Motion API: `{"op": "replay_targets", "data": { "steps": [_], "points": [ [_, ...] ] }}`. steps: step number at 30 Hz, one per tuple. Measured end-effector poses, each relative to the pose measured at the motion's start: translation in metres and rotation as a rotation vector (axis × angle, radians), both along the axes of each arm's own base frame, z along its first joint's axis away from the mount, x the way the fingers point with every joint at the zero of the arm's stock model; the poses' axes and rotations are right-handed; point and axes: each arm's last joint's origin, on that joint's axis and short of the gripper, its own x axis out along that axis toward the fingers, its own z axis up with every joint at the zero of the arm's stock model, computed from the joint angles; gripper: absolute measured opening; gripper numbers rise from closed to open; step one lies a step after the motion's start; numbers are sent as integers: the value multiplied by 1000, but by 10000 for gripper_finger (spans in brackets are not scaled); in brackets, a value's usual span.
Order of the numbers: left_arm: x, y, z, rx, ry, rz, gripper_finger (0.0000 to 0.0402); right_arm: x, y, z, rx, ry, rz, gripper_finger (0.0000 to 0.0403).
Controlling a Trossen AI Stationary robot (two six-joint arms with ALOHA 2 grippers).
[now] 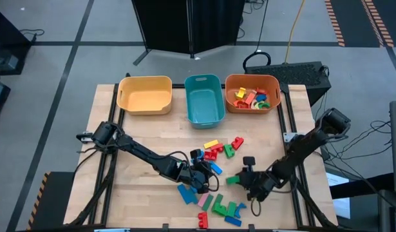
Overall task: Sort blocks by size
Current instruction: Put the green arch block into the orange bin
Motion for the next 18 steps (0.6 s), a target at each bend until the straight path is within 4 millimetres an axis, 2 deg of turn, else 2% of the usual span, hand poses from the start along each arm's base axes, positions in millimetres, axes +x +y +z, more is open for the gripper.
{"op": "replay_targets", "data": {
  "steps": [9, 18],
  "points": [
    [0, 0, 0, 2, 4, 0, 192, 9, -40, 21, -133, 9, -39, 128],
    [-1, 0, -1, 20, 12, -14, 192, 9, -87, 55, -221, -46, -140, 131]
  ]
}}
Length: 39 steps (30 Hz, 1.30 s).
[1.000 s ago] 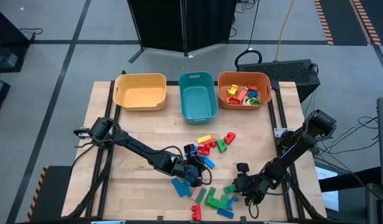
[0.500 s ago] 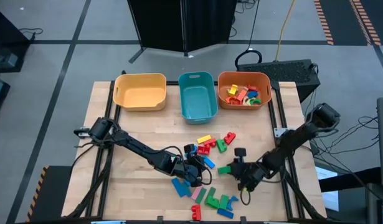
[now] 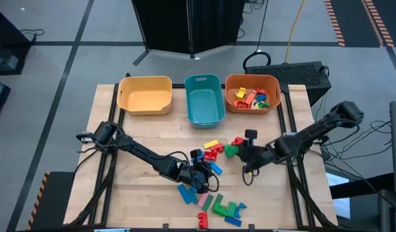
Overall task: Sort blocks by size
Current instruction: Put the green arch block into the orange bin
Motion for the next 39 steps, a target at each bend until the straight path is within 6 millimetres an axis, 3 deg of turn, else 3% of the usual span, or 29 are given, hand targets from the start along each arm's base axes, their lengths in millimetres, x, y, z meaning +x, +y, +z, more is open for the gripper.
{"op": "replay_targets", "data": {
  "steps": [9, 16, 26, 39],
  "points": [
    [2, 7, 0, 29, 8, -7, 192, -3, -47, 28, -88, -109, -171, 132],
    [5, 14, 0, 70, 22, -21, 192, -7, -86, 38, -97, -145, -350, 132],
    [7, 30, -5, 88, 108, -87, 192, -21, -155, 38, -126, -114, -664, 132],
    [13, 70, -8, 129, 183, -104, 192, -43, -234, 20, 78, -120, -788, 132]
  ]
}}
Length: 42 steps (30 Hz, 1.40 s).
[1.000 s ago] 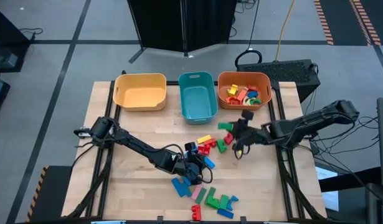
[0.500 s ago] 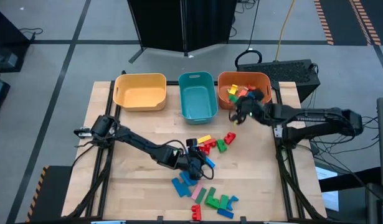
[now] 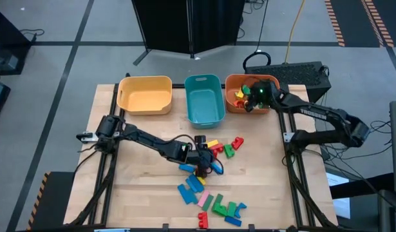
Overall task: Sort blocks by size
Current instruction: Put the green arch block into the orange bin, then put the blue arch block into the orange bin
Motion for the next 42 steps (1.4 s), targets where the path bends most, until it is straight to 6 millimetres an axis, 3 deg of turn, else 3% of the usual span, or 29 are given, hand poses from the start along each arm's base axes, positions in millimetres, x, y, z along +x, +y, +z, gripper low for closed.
{"op": "replay_targets", "data": {
  "steps": [6, 13, 23, 27, 34, 42],
  "points": [
    [6, 31, 0, 5, 10, -4, 192, -3, -29, -23, 96, -18, -20, 132],
    [14, 66, 4, -110, -56, 10, 192, -4, -40, -39, 132, 27, 9, 149],
    [13, 69, 3, -125, -40, 18, 192, -6, -38, -30, 97, 1, -1, 248],
    [12, 61, 3, -126, -38, 0, 192, -8, -24, -12, 82, -54, 2, 261],
    [11, 36, 3, -115, -43, -16, 192, -6, 24, 19, 75, -141, 119, 251],
    [7, 13, 3, -97, -47, -40, 192, 4, 83, 32, 151, -204, 329, 243]
  ]
}}
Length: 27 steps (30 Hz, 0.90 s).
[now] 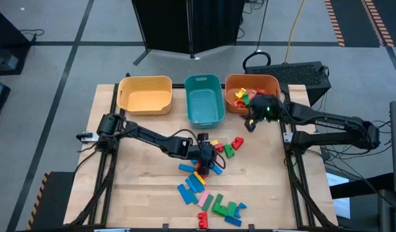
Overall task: Sort blocks by size
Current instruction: Put the blue arch block into the orange bin
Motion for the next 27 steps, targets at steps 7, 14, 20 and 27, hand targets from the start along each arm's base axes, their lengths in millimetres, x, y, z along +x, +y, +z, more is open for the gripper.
{"op": "replay_targets", "data": {
  "steps": [7, 14, 20, 27],
  "points": [
    [-4, -24, 0, -28, -4, -30, 192, 15, 47, -4, 59, 3, 212, 242],
    [-7, -38, 1, -32, -16, -61, 192, 23, 85, -11, 95, 26, 333, 242],
    [-6, -46, 3, -43, -53, -75, 192, 29, 114, -24, 123, 80, 385, 242],
    [-6, -48, 5, -49, -71, -79, 192, 42, 152, -41, 147, 91, 502, 242]
  ]
}}
